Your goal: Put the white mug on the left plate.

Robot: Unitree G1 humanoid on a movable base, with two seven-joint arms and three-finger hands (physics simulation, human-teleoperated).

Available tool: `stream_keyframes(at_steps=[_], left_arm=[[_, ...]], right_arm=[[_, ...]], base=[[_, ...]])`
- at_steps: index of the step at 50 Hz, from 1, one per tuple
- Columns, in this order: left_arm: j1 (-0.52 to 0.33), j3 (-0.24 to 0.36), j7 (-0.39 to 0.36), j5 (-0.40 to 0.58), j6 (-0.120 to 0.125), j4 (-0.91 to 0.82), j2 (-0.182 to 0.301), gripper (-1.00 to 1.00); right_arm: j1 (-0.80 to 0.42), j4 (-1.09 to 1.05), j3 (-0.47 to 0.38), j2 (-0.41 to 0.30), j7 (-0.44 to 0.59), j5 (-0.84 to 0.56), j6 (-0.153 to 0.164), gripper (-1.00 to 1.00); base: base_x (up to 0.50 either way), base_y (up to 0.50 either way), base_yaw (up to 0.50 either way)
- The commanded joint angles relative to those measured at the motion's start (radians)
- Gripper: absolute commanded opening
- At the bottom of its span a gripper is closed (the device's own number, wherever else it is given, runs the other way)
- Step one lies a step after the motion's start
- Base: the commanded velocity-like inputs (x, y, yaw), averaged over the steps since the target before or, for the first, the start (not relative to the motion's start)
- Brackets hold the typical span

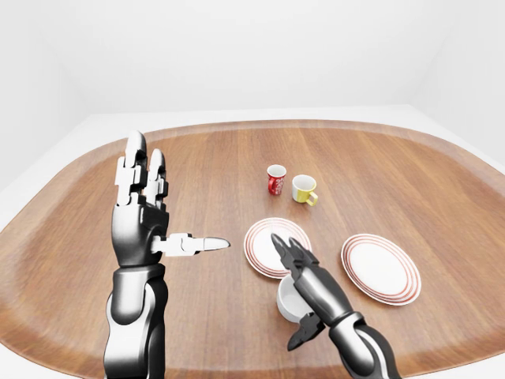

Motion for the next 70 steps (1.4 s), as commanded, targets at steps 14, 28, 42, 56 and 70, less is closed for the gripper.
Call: stream_keyframes(at_steps=[14, 28, 42, 56, 70], left_arm=[[-0.001, -0.001, 0.000, 0.000, 0.000, 0.000, 0.000, 1.00], [-0.001, -0.001, -0.001, 0.001, 0.000, 0.005, 0.000, 1.00], [0.000, -0.003, -0.001, 0.002, 0.000, 0.005, 0.000, 1.00], [0.001, -0.005, 0.000, 0.004, 0.000, 0.009, -0.001, 1.00], [0.001, -0.006, -0.002, 0.005, 0.000, 0.018, -0.002, 1.00]], right_arm=[[-0.044, 0.081, -0.052, 0.026, 0.048, -0.036, 0.000, 1.00], [-0.084, 0.132, -0.094, 0.043, 0.068, -0.047, 0.000, 1.00], [-0.104, 0.175, -0.116, 0.055, 0.072, -0.065, 0.000, 1.00], [-0.139, 0.220, -0.133, 0.066, 0.077, -0.070, 0.000, 1.00], [-0.160, 0.241, -0.129, 0.074, 0.084, -0.082, 0.000, 1.00]], base=[[0.00, 0.00, 0.00], [0.00, 0.00, 0.00], [0.00, 0.00, 0.00], [0.00, 0.00, 0.00], [0.00, 0.00, 0.00]])
